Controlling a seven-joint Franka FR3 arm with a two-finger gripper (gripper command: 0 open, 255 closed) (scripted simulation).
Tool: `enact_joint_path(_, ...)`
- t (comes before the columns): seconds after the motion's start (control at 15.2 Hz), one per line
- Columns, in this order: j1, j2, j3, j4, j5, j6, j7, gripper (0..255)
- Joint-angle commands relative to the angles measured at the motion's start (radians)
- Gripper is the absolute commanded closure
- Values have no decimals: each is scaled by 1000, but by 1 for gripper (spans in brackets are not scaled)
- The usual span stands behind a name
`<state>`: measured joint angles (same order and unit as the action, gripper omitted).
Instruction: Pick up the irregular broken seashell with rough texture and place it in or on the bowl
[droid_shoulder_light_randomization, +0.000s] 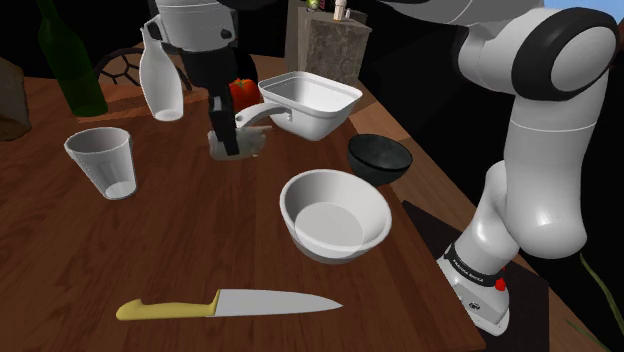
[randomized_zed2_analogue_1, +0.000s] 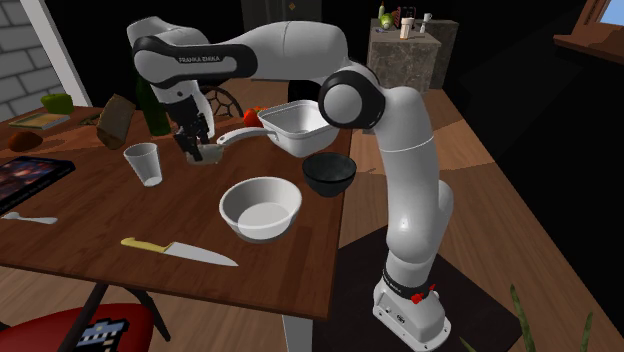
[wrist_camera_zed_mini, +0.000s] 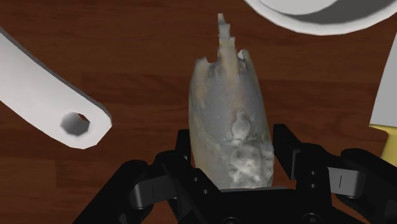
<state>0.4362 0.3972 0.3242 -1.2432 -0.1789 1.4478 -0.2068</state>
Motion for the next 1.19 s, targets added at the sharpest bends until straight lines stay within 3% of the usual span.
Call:
enact_joint_path(0.0, 3, 6, 0, 35, -2, -29, -3, 255)
enact_joint_path(0.33, 18, 33, -1, 142, -11, -109, -8, 255)
enact_joint_path(0.66, -83, -219, -11, -211, 55, 8, -79, 255)
enact_joint_path(1.12, -159, -496, -69, -543, 113, 84, -209, 255)
